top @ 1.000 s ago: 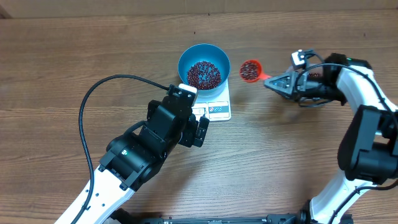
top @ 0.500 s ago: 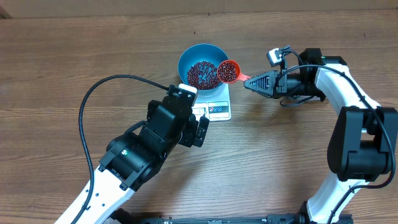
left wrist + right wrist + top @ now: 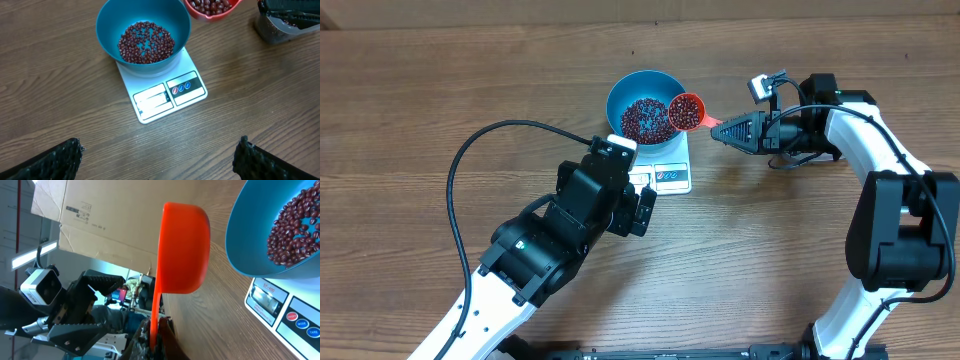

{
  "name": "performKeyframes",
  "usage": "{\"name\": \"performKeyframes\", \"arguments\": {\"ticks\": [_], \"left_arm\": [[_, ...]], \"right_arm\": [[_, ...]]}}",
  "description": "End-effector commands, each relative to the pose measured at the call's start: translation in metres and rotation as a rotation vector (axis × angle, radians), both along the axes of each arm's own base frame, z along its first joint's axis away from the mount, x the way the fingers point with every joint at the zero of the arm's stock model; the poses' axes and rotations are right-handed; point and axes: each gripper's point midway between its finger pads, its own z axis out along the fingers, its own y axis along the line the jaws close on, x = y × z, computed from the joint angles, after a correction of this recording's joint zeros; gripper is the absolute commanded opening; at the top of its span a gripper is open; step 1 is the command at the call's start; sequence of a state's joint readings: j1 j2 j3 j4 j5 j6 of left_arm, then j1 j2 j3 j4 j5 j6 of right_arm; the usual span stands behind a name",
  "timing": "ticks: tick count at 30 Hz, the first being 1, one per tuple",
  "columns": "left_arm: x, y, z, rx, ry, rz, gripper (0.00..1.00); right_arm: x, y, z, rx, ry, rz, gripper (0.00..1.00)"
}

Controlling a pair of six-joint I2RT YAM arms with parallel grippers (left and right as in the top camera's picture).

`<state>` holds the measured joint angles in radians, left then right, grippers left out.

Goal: Scoop item into bowl and weigh 150g on scale
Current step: 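Carry the filled scoop left over the teal bowl, then tilt the red scoop to pour the beans into the teal bowl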

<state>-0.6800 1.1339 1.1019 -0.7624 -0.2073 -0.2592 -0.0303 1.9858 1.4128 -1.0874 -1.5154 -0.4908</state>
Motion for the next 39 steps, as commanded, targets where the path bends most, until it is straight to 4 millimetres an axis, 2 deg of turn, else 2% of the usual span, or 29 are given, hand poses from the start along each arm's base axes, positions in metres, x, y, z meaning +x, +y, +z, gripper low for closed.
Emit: {"name": "performKeyframes", "arguments": {"ticks": [1,13,19,27,39], "left_arm": [[0.003,0.003,0.0,-0.001,-0.001,0.024,1.0],[0.003,0.003,0.0,-0.001,-0.001,0.024,1.0],[0.003,0.003,0.0,-0.001,-0.001,0.024,1.0],[0.003,0.003,0.0,-0.001,-0.001,0.024,1.0],[0.003,0.003,0.0,-0.001,-0.001,0.024,0.99]], "right_arm": [[0.001,0.002,0.003,0.031,-0.012,0.004,0.04],[0.014,0.002,-0.002,-0.001,0.037,0.0,0.04],[0.017,0.01,-0.005,-0.026,0.038,0.012,0.04],[0.029,0.023,-0.018,-0.119,0.056,0.0,0.04],[0.061,0.043,-0.056,-0.404,-0.093,-0.105,0.04]]}}
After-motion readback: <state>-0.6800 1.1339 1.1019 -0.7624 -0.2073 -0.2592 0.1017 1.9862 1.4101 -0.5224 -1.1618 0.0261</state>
